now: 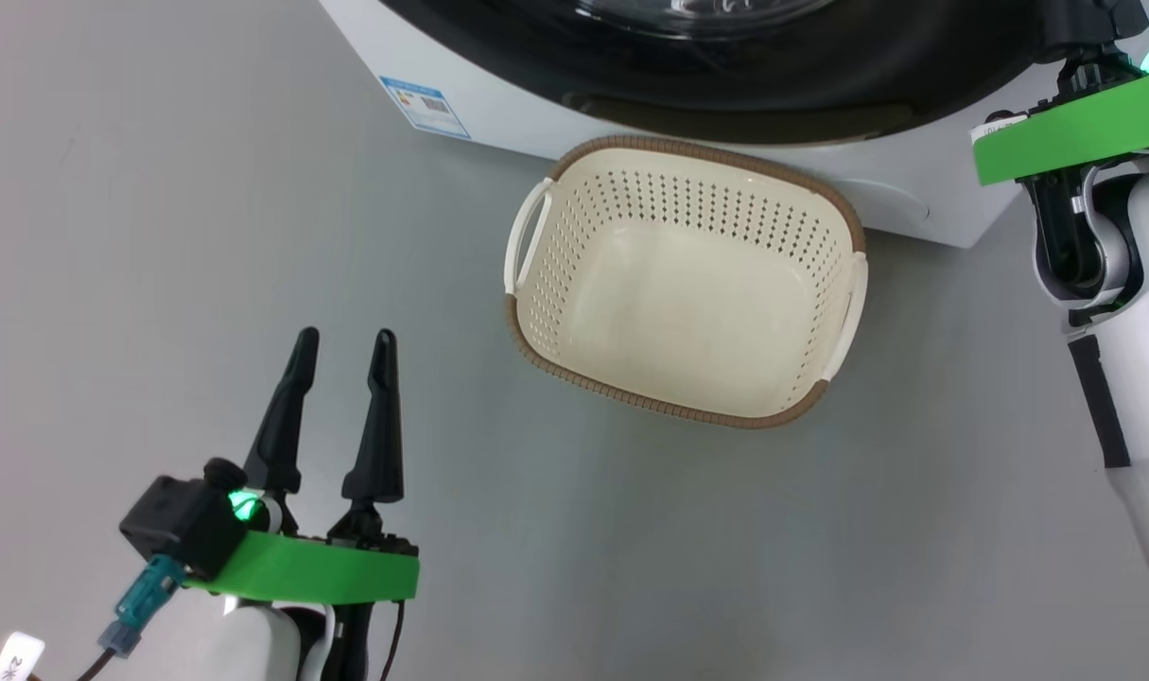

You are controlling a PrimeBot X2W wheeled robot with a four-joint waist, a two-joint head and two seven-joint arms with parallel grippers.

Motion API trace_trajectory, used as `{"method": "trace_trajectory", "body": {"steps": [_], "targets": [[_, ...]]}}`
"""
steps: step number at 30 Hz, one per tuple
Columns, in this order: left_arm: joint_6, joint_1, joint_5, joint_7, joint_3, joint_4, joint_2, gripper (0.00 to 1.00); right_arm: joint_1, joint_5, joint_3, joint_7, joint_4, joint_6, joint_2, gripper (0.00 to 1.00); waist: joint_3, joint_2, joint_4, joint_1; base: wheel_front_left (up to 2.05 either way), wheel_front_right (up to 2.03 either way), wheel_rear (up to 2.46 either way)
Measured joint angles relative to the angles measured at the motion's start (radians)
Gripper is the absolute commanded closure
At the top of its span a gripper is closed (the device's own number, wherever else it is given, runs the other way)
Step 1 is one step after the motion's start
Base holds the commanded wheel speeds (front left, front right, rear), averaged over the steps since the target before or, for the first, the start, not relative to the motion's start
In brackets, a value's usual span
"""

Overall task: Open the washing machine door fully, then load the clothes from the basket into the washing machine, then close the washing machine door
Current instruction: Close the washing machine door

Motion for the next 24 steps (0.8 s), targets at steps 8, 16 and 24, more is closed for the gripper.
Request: {"method": "trace_trajectory", "body": {"steps": [8, 16, 24], "targets": [[0.0, 0.018, 0.017, 0.0, 0.02, 0.041, 0.0, 0.0, 0.13, 0.014, -0.006, 0.0, -0.029, 0.0, 0.038, 1.0, -0.064, 0.0, -0.01, 0.0, 0.0, 0.0, 0.0], [0.0, 0.058, 0.04, 0.0, 0.044, 0.095, 0.033, 0.0, 0.299, 0.016, -0.013, 0.0, -0.066, 0.0, 0.063, 0.61, -0.148, 0.0, -0.044, 0.0, 0.0, 0.0, 0.0], [0.0, 0.124, 0.037, 0.0, 0.083, 0.122, 0.076, 0.0, 0.445, 0.02, -0.006, 0.0, -0.076, 0.0, 0.085, 0.0, -0.22, 0.0, -0.119, 0.0, 0.0, 0.0, 0.0]]}}
